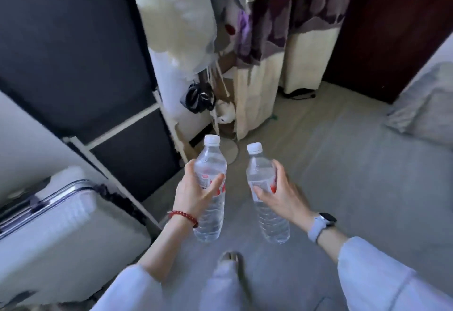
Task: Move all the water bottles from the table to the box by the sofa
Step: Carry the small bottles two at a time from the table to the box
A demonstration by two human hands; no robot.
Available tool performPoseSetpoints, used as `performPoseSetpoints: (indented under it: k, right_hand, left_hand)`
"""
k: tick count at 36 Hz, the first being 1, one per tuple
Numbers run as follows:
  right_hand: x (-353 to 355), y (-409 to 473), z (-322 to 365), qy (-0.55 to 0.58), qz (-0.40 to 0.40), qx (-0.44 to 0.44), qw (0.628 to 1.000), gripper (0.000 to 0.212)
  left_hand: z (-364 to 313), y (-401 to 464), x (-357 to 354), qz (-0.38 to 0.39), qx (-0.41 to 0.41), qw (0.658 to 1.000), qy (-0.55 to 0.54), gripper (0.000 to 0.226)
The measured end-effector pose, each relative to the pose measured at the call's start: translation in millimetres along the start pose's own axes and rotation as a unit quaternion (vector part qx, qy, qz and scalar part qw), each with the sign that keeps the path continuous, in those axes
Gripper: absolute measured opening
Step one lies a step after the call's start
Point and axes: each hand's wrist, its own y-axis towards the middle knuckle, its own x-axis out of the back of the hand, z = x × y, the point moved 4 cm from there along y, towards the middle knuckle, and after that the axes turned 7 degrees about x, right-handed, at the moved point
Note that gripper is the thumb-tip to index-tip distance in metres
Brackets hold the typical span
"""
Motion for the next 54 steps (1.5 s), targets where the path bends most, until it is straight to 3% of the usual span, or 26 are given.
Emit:
performPoseSetpoints:
  k: [7, 14, 19, 27, 42, 54]
  right_hand:
    - [89.5, 79.7, -120.2, 0.011, -0.087, -0.096, 0.992, 0.075]
    - [201.2, 173.4, -219.3, 0.042, -0.151, -0.184, 0.97, 0.077]
    - [280.0, 209.4, -289.5, 0.071, -0.229, -0.232, 0.943, 0.071]
    - [379.9, 262.4, -424.1, 0.07, -0.282, -0.274, 0.917, 0.066]
    - [637.3, 406.2, -678.4, 0.085, -0.31, -0.294, 0.9, 0.067]
    - [801.4, 539.3, -891.3, 0.146, -0.344, -0.32, 0.871, 0.065]
  left_hand:
    - [-99.5, 118.0, -142.8, 0.106, -0.087, 0.99, 0.046, 0.066]
    - [-222.6, 231.9, -286.8, 0.182, -0.147, 0.971, 0.049, 0.06]
    - [-311.5, 281.5, -392.8, 0.253, -0.179, 0.949, 0.057, 0.072]
    - [-418.6, 333.3, -567.3, 0.319, -0.218, 0.92, 0.069, 0.065]
    - [-658.6, 433.2, -863.3, 0.344, -0.229, 0.908, 0.073, 0.045]
    - [-810.6, 533.9, -1122.8, 0.388, -0.219, 0.893, 0.069, 0.052]
